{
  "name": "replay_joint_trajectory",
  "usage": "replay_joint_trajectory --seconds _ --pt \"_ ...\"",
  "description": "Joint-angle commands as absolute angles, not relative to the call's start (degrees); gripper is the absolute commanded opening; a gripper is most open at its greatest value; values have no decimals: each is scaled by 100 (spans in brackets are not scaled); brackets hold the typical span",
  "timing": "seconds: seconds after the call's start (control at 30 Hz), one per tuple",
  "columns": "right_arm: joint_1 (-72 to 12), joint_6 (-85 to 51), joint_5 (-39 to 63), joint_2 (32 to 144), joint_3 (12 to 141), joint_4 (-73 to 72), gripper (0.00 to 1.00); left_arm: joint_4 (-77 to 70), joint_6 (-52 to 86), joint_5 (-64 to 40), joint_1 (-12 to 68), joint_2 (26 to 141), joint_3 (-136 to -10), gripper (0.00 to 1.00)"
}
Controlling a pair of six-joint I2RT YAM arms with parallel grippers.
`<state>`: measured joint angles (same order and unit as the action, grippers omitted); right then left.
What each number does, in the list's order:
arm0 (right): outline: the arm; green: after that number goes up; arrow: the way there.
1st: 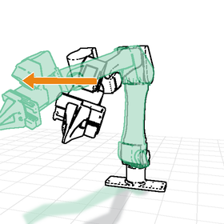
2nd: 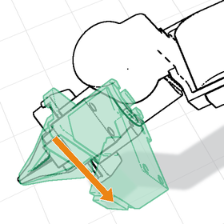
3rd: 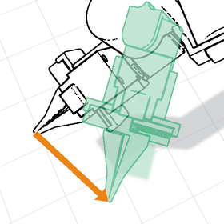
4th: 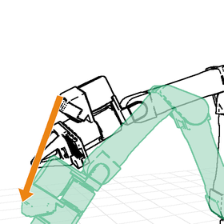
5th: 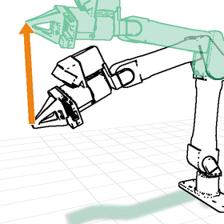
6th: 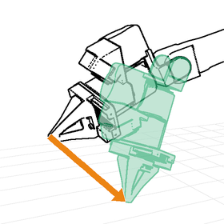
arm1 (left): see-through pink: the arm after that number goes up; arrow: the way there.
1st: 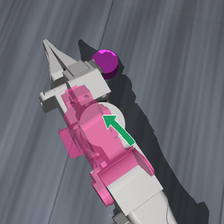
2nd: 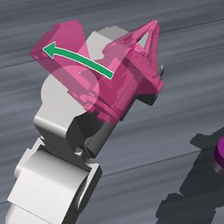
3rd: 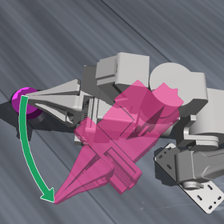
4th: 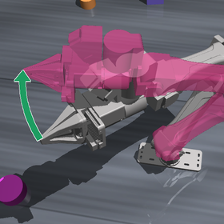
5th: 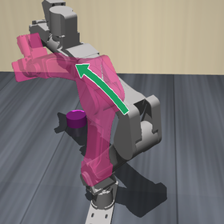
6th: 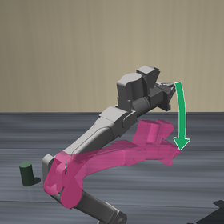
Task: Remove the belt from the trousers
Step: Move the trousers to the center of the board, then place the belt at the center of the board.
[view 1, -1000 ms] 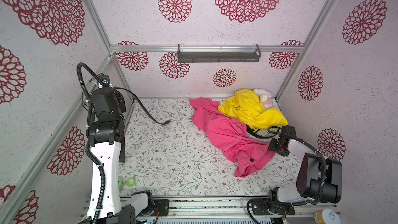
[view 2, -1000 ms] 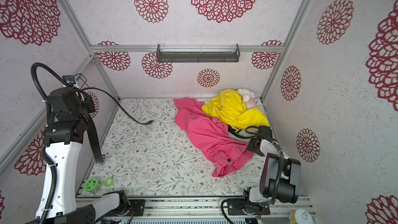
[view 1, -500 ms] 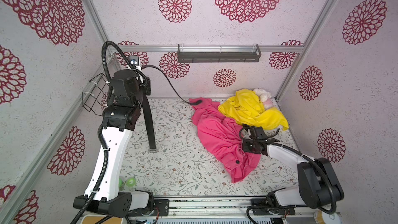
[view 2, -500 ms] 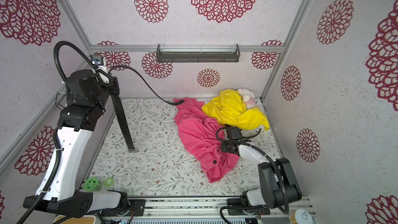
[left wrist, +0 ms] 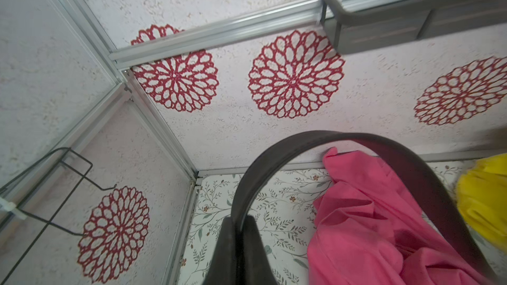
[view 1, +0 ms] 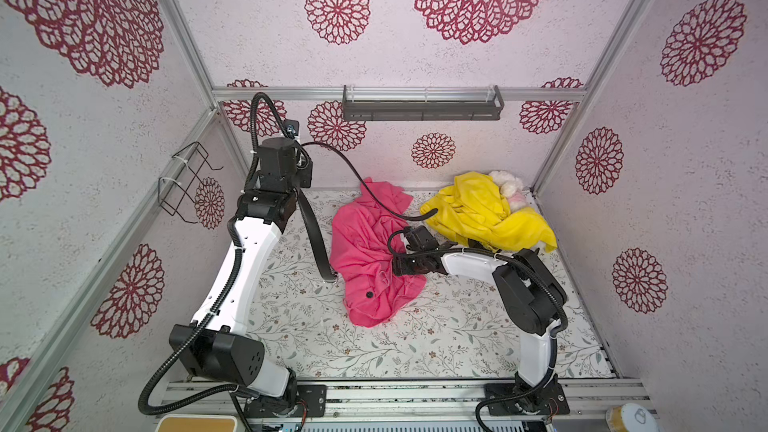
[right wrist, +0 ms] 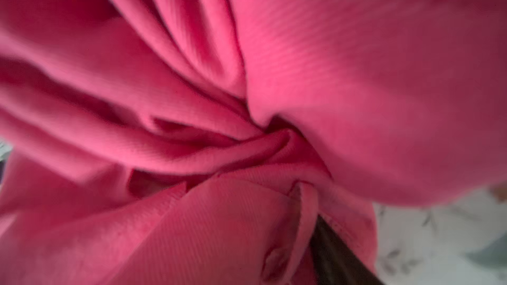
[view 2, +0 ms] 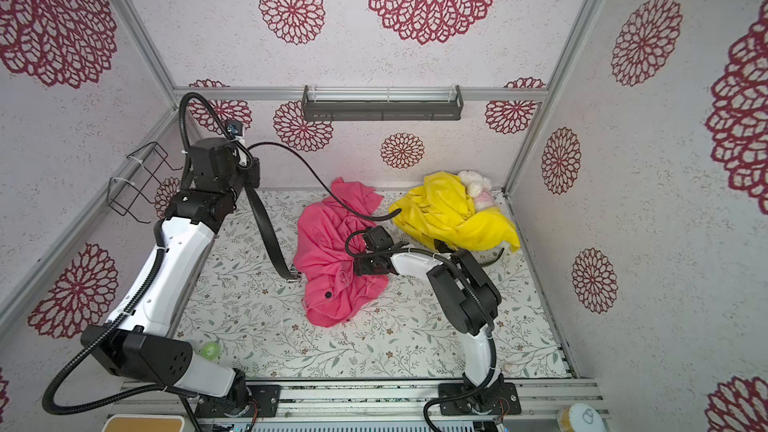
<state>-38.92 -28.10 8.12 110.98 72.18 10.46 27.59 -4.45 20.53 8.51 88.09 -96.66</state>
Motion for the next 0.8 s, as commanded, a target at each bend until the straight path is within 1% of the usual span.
replay_joint_trajectory --seconds 0.0,0.1,0.23,0.33,0.43,0.47,0.5,0.53,0.57,0.6,0.67,0.77 --pt "-3838 -2571 1091 10405 6986 1831 75 2392 -331 2117 541 8998 -9377 0" --pt "-3917 -2406 1199 9839 6523 2151 81 2408 -183 1850 464 9275 -9245 0" --pt "-3946 -2473 1078 9088 5960 2317 84 2384 -83 1520 666 9620 -9119 0" --pt "-3921 -2452 826 8822 5838 2411 86 2473 -87 1516 854 9889 -9154 0" --pt "-3804 -2396 621 8856 5883 2387 88 2815 -11 1367 987 10251 -9345 0" --pt "-3752 -2383 588 8878 5912 2374 88 3042 30 1464 1026 10424 -9488 13" --pt "-3694 -2373 532 8898 5955 2360 88 3295 120 1595 1076 10564 -9662 41" --pt "-3632 -2361 493 8883 5987 2343 88 3504 242 1762 1133 10647 -9774 65" --pt "-3573 -2349 483 8852 6002 2330 88 3586 315 1924 1200 10659 -9799 78" --pt "-3500 -2342 468 8798 6012 2321 88 3620 378 2044 1289 10609 -9772 97" --pt "-3341 -2313 414 8662 5990 2345 89 3573 509 2232 1503 10448 -9697 97" --pt "-3035 -2277 399 8356 5771 2356 89 3515 802 2210 1946 10293 -9638 97"
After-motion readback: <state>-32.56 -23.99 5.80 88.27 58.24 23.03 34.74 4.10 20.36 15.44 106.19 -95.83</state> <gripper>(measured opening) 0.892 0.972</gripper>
